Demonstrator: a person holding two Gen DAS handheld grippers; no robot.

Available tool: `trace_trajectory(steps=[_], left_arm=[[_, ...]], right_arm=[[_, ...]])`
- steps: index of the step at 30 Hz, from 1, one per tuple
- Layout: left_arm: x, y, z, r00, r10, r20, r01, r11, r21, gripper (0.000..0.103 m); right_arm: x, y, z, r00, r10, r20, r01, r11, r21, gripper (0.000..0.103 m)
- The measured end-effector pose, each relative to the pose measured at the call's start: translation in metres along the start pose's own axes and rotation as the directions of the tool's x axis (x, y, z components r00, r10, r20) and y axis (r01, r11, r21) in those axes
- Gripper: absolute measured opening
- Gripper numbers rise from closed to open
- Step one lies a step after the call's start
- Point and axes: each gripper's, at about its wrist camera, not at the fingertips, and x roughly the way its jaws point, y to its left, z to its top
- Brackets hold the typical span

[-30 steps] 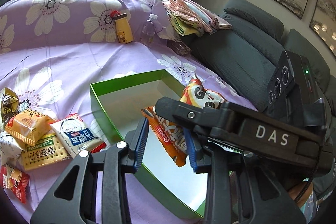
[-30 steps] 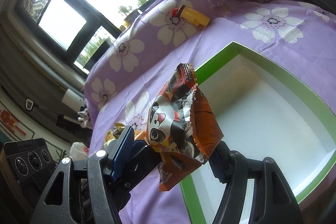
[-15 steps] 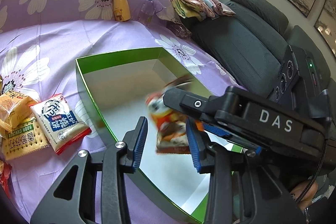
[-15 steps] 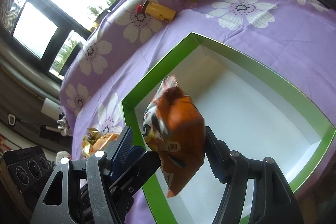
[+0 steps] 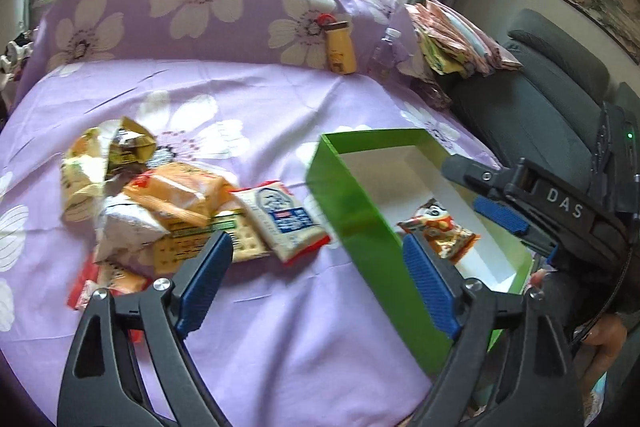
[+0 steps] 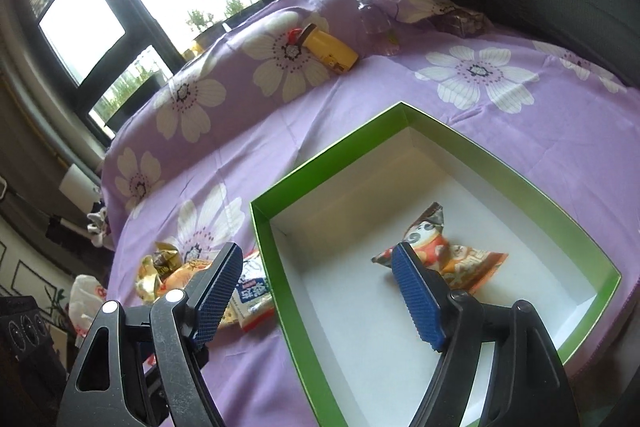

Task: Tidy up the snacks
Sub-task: 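Move the open right gripper back over the snack pile, then close the right gripper on the red cartoon snack packet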

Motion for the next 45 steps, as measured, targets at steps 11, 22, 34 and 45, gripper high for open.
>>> trace_trajectory(steps=[11,22,34,45], left_arm=[[-0.040,0.109,-0.024,0.984,0.175,0.030,-0.163,0.958,-0.236,0.102],[-0.035,0.153,-0.035,0.967,0.255,-0.025,-0.248,0.910,-0.331,0.102],[-0.031,0.156,-0.038,0.965,0.261,-0.025,-0.253,0.905,-0.342,0.102],[-0.025,0.155,-0.039,0.958,0.283,-0.041,-0.281,0.906,-0.315,0.102]], right_arm=[[0.013,0.075,-0.022,0.993,0.111,0.027,-0.104,0.977,-0.184,0.095],[0.066,0.121,-0.066,0.994,0.049,-0.095,-0.074,0.956,-0.284,0.095],[0.090,0.123,-0.081,0.990,-0.047,-0.130,0.011,0.964,-0.266,0.095],[0.091,0.116,-0.079,0.989,-0.034,-0.145,-0.002,0.971,-0.240,0.095]])
